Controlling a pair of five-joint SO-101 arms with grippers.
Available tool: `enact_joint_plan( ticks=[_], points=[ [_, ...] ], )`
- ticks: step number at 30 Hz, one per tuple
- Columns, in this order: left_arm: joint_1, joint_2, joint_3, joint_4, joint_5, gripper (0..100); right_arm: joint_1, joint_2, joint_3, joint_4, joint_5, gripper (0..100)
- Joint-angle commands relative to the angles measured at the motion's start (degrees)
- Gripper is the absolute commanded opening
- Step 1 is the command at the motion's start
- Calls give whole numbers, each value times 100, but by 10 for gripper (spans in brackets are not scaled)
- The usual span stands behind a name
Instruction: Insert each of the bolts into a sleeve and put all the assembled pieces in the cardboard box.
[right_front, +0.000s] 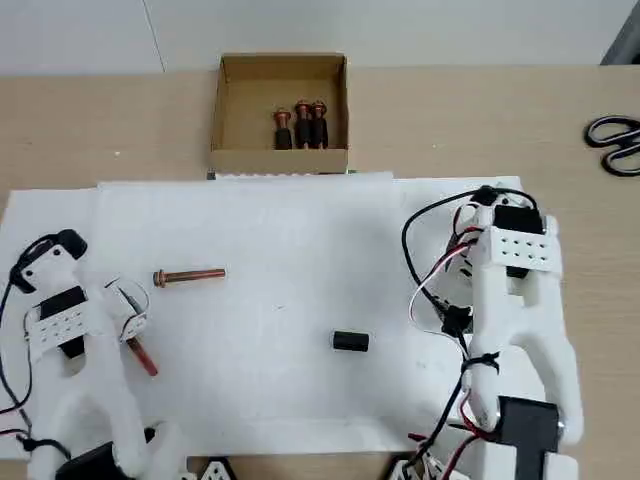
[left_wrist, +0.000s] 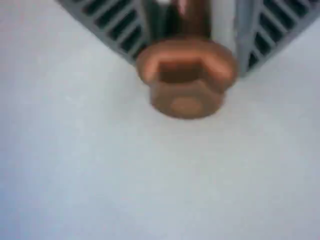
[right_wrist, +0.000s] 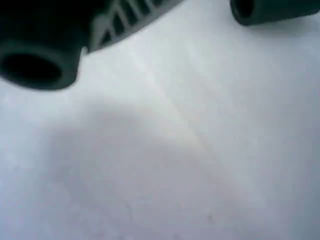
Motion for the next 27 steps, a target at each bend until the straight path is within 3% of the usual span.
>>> enact_joint_plan(
  ticks=[1, 8, 19, 27],
  points=[
    [26, 70, 75, -141, -18, 4, 4, -242, -26, 75, 9, 3],
    [35, 9, -119, 149, -18, 5, -40, -251, -70, 31, 9, 3],
    [44, 0, -2360, 2004, -18, 5, -207, -637, -1152, 576, 18, 3],
    [44, 0, -4488, 3578, -26, 5, -1147, -1833, -1319, 901, 18, 3]
  ],
)
